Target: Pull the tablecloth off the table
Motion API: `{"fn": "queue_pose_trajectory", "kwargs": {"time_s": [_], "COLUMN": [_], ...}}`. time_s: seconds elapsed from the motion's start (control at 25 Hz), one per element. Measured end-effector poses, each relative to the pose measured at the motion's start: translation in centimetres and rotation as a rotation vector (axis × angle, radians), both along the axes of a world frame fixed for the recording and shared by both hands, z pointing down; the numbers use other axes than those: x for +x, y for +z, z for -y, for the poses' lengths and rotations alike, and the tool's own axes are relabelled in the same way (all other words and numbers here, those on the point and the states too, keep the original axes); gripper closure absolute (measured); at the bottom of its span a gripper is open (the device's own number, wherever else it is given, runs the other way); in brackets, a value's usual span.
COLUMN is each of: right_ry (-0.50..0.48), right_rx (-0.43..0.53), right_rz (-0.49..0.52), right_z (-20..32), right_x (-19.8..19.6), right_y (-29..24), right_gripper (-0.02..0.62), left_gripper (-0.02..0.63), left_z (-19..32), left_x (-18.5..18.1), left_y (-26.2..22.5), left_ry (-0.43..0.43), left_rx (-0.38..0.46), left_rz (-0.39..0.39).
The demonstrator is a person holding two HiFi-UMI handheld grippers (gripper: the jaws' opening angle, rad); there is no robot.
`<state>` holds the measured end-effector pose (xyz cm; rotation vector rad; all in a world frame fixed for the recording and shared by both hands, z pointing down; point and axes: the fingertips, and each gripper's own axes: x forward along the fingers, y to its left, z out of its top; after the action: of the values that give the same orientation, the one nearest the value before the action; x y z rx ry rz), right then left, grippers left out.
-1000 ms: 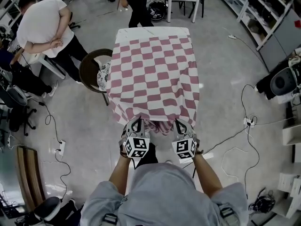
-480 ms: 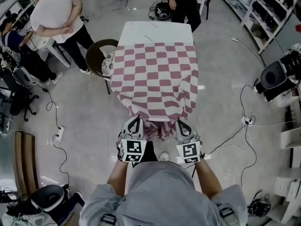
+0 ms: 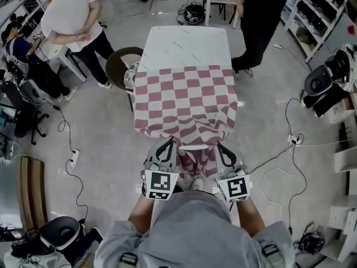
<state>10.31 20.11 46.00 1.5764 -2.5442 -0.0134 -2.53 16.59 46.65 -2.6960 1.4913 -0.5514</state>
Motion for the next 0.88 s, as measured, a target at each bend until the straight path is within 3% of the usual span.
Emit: {"fn": "queue_pose_trajectory", "kwargs": {"time_s": [0.16, 0.32, 0.44, 0.88], "right_ry": [0.001, 0.003, 0.006, 0.094], "right_rx": [0.011, 0.066, 0.046, -0.035], "right_rz": [-0.001, 0.062, 0.042, 0.131], "right_z": [1.5, 0.3, -0.3, 1.0], "right_x": [-0.7, -2.1, -2.7, -2.0], "right_y": [-2.9, -4.4, -3.8, -1.7], "right_gripper": [0.588, 0.588, 0.588, 0.588], "left_gripper": [0.6, 0.6, 0.6, 0.6], "left_z": [1.5, -0.2, -0.7, 0.6], "left_x": [-0.5, -1.4, -2.1, -4.2], "left_y": [-2.5, -2.2, -2.1, -0.7], "left_ry": [0.021, 0.037, 0.046, -0.011], "left_rx": [-0.007, -0.016, -0.016, -0.088], "left_rz": [-0.018, -0.036, -0.052, -0.136]}}
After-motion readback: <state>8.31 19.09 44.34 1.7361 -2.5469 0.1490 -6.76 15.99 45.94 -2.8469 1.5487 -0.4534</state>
